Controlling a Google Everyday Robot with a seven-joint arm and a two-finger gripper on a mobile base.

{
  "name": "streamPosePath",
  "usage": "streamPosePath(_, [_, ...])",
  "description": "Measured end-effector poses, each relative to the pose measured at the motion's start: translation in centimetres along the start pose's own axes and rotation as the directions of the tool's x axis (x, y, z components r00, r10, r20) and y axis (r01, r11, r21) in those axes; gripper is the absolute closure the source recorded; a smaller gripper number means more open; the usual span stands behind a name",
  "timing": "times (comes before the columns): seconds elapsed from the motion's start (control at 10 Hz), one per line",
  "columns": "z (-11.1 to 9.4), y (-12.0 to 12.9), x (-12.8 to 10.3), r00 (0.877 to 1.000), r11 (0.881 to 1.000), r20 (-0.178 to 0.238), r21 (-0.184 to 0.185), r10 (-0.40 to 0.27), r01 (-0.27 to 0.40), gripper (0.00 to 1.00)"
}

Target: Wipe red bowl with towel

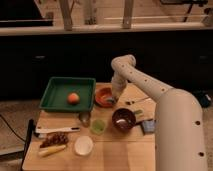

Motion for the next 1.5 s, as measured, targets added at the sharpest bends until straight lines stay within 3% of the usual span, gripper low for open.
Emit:
streamPosePath(0.5, [-0.1,-4.5,0.5,0.999,1.0,-0.036,0.024,0.01,-0.009,1.0])
streamPosePath(0.8, [0.7,-6.4,-1.9,0.998,0.999,-0.032,0.011,-0.047,0.047,1.0])
streamPosePath(1.2, [1.1,-3.9,-5.4,0.988,0.988,-0.001,-0.017,-0.154,0.154,1.0])
streamPosePath(1.5, [0.9,-1.2,-5.5,0.984,0.984,0.007,-0.032,-0.178,0.178,1.0])
